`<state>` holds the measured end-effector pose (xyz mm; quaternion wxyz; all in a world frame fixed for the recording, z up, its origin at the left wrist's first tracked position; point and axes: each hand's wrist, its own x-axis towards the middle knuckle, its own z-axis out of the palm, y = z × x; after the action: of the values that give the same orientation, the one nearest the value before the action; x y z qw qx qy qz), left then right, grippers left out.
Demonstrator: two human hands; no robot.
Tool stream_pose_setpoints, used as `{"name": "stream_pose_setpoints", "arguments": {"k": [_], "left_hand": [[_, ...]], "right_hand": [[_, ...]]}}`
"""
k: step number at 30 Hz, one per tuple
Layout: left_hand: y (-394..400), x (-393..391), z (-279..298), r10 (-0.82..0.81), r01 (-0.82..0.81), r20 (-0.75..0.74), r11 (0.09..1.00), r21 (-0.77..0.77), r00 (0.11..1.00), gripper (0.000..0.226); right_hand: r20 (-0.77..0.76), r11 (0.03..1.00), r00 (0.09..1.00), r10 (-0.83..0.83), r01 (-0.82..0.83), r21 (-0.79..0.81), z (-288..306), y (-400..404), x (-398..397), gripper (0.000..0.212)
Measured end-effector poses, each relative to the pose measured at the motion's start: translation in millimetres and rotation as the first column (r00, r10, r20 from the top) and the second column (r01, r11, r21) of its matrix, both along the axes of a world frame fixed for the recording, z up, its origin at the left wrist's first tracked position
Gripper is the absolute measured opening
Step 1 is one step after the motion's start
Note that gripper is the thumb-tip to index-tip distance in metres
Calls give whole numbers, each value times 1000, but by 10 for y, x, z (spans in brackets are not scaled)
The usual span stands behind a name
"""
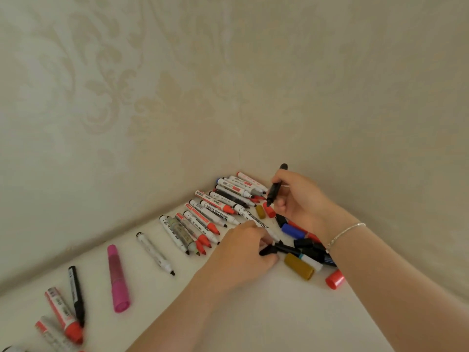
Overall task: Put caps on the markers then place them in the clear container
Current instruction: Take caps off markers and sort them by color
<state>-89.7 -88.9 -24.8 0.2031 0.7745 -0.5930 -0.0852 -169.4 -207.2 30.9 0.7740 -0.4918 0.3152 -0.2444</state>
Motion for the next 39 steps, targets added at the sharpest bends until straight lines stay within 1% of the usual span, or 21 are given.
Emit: {"name": "stream_pose_setpoints", "arguments": {"k": [3,8,10,13,15,18,19,21,22,23,24,26,27,29,30,31,33,34,36,37,39], "left_hand": [[-4,-15,-27,-45,46,55,998,-34,997,33],[-17,-36,-113,-71,69,-12,990,-127,997,21],[-13,-29,-144,-77,72,-39,988,-134,996,23],[33,14,-160,-69,61,-100,995,-79,993,37],[69,64,-162,-43,38,-114,998,-45,993,34],[115,140,-102,-45,36,-87,994,-100,995,20],[124,175,-67,-31,17,-107,991,-134,994,18],[141,271,-16,3,-32,-167,985,-172,986,24],[158,322,-17,20,-44,-165,988,-146,986,33],[174,370,-40,33,-45,-125,994,-96,992,39],[184,405,-69,39,-42,-73,999,-32,997,42],[205,423,-87,41,-40,-13,998,52,999,34],[207,425,-90,37,-36,-21,998,59,999,30],[212,414,-54,24,-22,-93,1000,16,995,21],[220,403,-18,29,-34,-139,999,-32,990,16],[225,397,18,54,-73,-184,993,-97,982,11],[244,390,92,153,-223,-284,946,-234,947,8],[251,397,122,188,-302,-367,911,-282,911,10],[259,420,184,162,-386,-541,861,-331,825,13],[269,429,213,131,-407,-606,846,-344,785,14],[290,441,265,76,-435,-681,819,-374,728,15]], "right_hand": [[2,1000,1000,-6,6,-7,-9,15,26,14],[29,1000,1000,-9,9,-9,-40,21,85,8],[63,1000,998,-22,22,5,-56,30,97,7],[122,999,992,-42,39,25,-89,54,112,15],[154,998,987,-52,48,34,-120,69,125,16],[230,994,969,-93,78,77,-170,87,160,16],[258,992,960,-107,86,92,-186,97,167,16],[313,989,941,-126,93,119,-207,126,178,13],[336,987,933,-131,92,130,-217,139,183,11],[353,986,926,-135,90,139,-228,148,187,9],[364,986,921,-137,91,142,-237,154,187,9],[378,988,916,-134,93,126,-247,151,179,8],[381,990,916,-127,93,107,-248,146,171,8],[387,994,916,-106,89,62,-243,133,156,6],[396,995,913,-100,87,49,-237,128,151,5],[411,995,907,-96,85,44,-229,122,142,5],[443,996,892,-87,78,39,-214,115,125,9],[454,997,887,-82,74,34,-208,115,116,14],[469,997,880,-77,74,24,-201,122,100,24],[475,997,877,-78,77,21,-199,126,95,25],[482,996,872,-83,86,16,-196,130,89,24]]}}
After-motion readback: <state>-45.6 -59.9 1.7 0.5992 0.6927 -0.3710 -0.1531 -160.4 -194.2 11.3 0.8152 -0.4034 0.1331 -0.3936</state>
